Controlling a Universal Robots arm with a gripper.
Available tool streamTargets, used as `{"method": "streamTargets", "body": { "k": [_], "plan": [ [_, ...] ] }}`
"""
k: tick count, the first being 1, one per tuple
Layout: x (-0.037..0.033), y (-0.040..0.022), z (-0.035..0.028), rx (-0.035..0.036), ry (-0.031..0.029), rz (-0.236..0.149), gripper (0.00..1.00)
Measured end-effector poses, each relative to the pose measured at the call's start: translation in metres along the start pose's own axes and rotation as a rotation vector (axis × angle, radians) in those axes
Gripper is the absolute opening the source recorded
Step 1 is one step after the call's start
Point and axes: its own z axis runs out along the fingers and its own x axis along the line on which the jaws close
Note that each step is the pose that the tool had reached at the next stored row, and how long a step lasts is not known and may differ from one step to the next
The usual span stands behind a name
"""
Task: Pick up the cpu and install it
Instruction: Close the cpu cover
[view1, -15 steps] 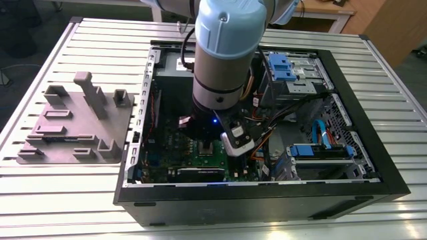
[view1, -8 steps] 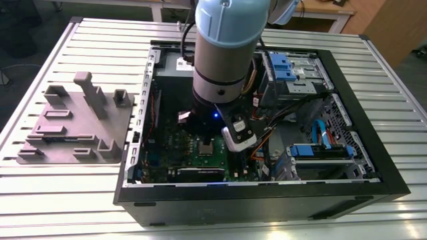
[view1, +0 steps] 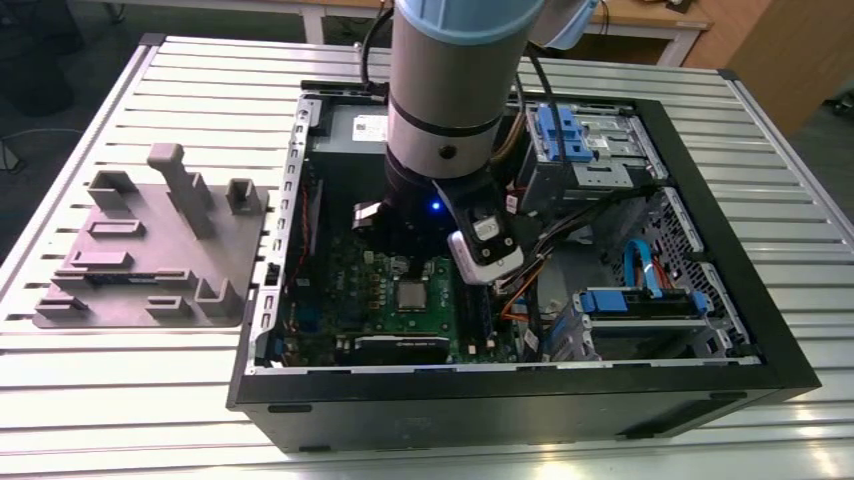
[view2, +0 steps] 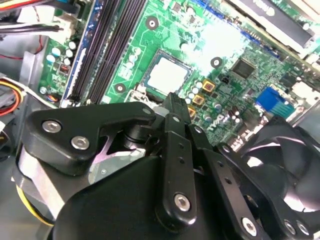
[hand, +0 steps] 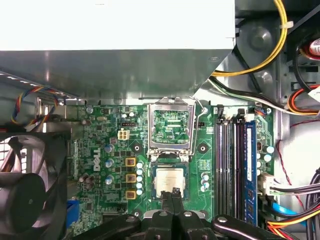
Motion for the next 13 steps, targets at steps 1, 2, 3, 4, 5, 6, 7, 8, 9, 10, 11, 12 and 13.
{"method": "streamTargets", "body": {
  "k": [1,2,3,4,5,6,7,8,9,10,11,12,13],
  "plan": [
    [0.0001,0.0000,0.0000,0.0000,-0.0001,0.000,0.11],
    [0.0002,0.0000,-0.0001,0.0003,0.0000,-0.002,0.11],
    [0.0002,0.0000,-0.0001,0.0003,0.0001,-0.004,0.11],
    [0.0002,0.0000,-0.0001,0.0004,0.0001,-0.004,0.11],
    [0.0002,0.0000,-0.0001,0.0004,0.0001,-0.004,0.11],
    [0.0002,0.0000,-0.0001,0.0003,0.0001,-0.004,0.11],
    [0.0002,0.0000,-0.0001,0.0003,0.0001,-0.004,0.11],
    [0.0002,0.0000,-0.0001,0.0003,0.0001,-0.004,0.11],
    [0.0002,0.0000,-0.0001,0.0003,0.0001,-0.004,0.11],
    [0.0002,0.0000,-0.0001,0.0004,0.0001,-0.005,0.11],
    [0.0002,0.0000,-0.0001,0.0004,0.0001,-0.005,0.11],
    [0.0002,0.0000,-0.0001,0.0003,0.0001,-0.005,0.11],
    [0.0002,0.0000,-0.0001,0.0003,0.0001,-0.005,0.11]
  ]
}}
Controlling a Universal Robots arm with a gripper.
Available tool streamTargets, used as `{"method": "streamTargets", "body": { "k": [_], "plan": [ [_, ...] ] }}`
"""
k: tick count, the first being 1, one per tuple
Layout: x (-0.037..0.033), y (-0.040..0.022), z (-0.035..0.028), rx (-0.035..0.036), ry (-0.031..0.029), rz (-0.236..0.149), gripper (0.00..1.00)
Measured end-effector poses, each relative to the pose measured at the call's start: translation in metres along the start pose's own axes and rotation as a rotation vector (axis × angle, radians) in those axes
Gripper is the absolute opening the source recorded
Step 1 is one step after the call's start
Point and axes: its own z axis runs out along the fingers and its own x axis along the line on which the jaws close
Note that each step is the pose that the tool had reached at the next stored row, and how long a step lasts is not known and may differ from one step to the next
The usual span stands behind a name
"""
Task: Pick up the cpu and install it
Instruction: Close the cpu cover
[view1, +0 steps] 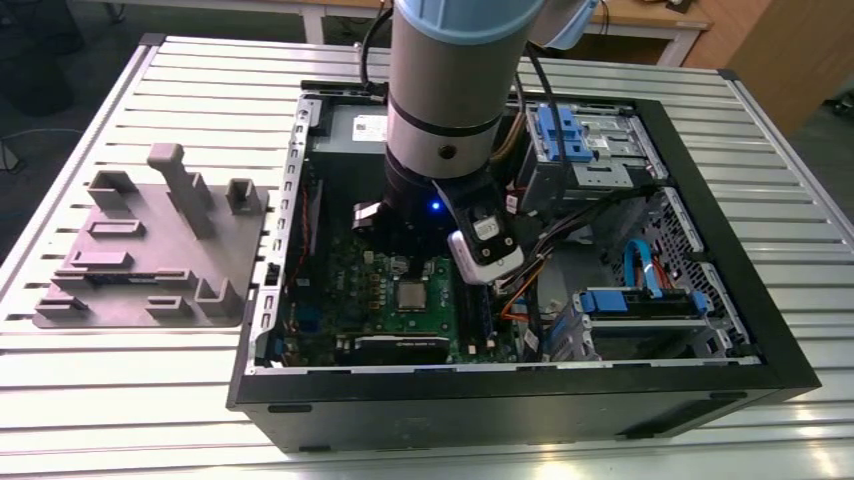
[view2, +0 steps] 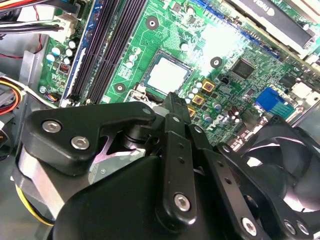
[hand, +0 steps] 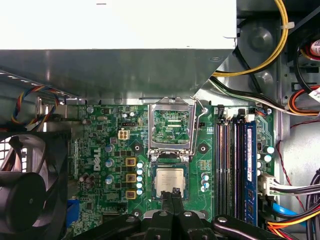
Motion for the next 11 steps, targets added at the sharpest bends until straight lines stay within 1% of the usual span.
{"method": "streamTargets", "body": {
  "k": [1,2,3,4,5,6,11],
  "plan": [
    [0.0000,0.0000,0.0000,-0.0001,0.0001,0.000,0.11],
    [0.0000,0.0000,0.0000,-0.0029,0.0001,0.000,0.11],
    [0.0000,-0.0002,-0.0001,-0.0168,0.0002,-0.001,0.11],
    [0.0000,-0.0003,0.0000,-0.0349,0.0003,-0.001,0.11],
    [0.0000,-0.0006,0.0000,-0.0492,0.0007,-0.002,0.11],
    [0.0000,-0.0006,0.0000,-0.0500,0.0010,-0.007,0.11],
    [0.0000,-0.0006,0.0002,-0.0474,0.0068,-0.095,0.11]
  ]
}}
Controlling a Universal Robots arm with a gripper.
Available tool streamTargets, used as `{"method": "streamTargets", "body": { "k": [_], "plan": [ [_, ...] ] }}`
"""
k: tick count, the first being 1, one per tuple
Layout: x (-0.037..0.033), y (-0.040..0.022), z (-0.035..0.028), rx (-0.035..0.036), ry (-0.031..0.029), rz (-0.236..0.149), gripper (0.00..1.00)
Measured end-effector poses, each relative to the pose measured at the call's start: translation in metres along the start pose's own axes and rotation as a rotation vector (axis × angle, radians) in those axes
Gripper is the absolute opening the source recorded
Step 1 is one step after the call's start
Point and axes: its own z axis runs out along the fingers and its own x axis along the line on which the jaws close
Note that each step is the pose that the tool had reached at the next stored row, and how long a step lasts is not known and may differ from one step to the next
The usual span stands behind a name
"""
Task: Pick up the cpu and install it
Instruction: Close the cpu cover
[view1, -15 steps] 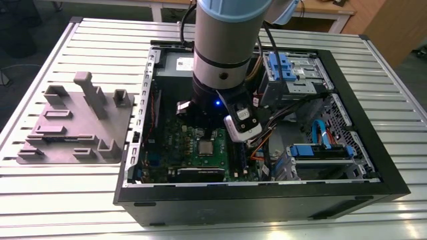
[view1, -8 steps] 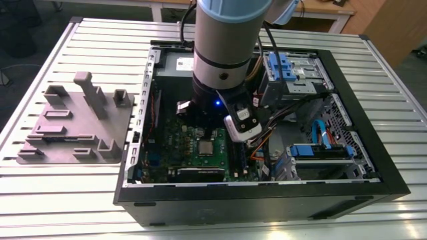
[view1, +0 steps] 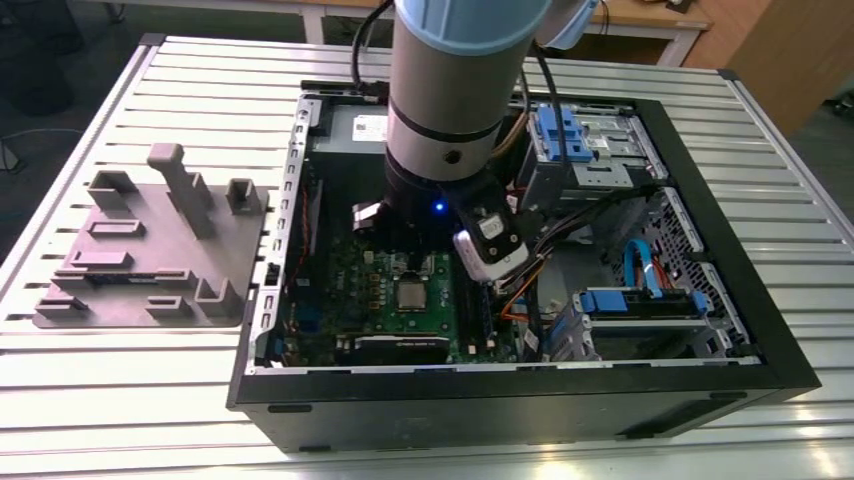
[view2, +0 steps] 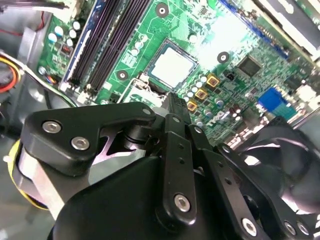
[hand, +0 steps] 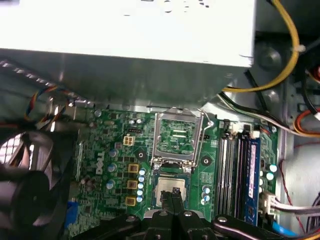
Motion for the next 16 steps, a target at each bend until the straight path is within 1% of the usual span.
{"method": "streamTargets", "body": {
  "k": [3,4,5,8,9,10,16],
  "plan": [
    [0.0000,0.0000,0.0002,0.0015,0.0051,-0.055,0.11],
    [0.0000,-0.0001,0.0001,0.0011,0.0064,-0.070,0.11],
    [-0.0001,-0.0001,0.0003,-0.0067,0.0061,-0.079,0.11],
    [0.0000,0.0000,0.0002,-0.0601,0.0003,-0.088,0.11],
    [0.0000,0.0000,0.0002,-0.0752,-0.0014,-0.091,0.11],
    [0.0000,0.0001,0.0004,-0.0778,-0.0005,-0.101,0.11],
    [0.0000,-0.0001,0.0012,-0.0752,0.0138,-0.207,0.11]
  ]
}}
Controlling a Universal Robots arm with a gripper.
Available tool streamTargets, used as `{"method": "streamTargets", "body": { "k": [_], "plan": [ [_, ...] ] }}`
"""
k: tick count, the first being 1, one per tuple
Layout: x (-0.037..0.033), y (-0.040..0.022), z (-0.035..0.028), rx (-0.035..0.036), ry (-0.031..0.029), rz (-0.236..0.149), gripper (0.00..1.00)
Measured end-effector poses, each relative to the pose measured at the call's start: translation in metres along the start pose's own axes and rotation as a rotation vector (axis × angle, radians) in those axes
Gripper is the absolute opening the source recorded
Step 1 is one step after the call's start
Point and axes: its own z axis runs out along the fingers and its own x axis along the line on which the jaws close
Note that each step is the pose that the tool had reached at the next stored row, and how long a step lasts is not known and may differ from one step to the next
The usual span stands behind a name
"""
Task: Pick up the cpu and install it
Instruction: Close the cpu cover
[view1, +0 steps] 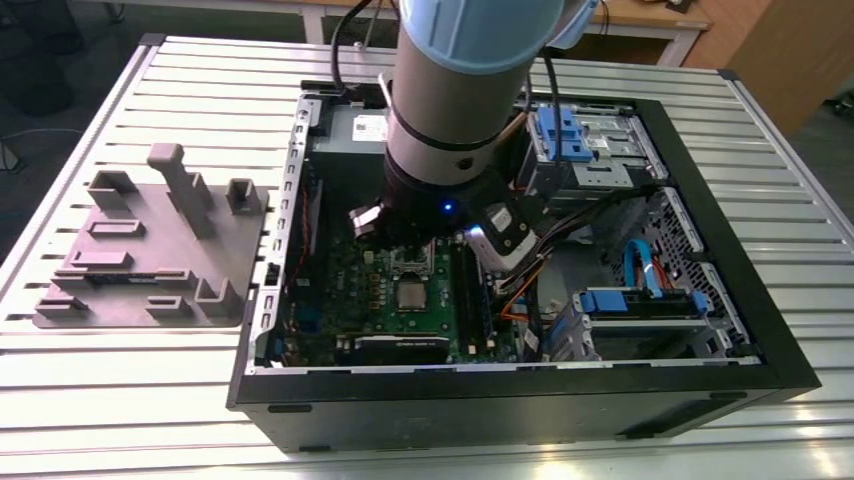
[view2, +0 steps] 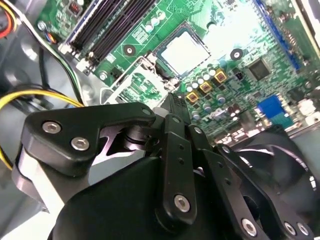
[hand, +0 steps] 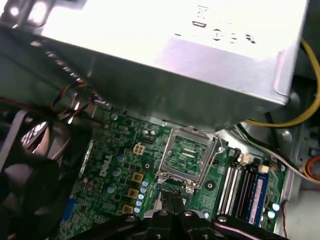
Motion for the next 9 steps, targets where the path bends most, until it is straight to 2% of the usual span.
{"method": "streamTargets", "body": {
  "k": [3,9],
  "plan": [
    [0.0001,-0.0001,0.0000,0.0006,0.0052,-0.030,0.11],
    [-0.0037,-0.0009,0.0000,0.0003,0.0054,-0.032,0.11]
  ]
}}
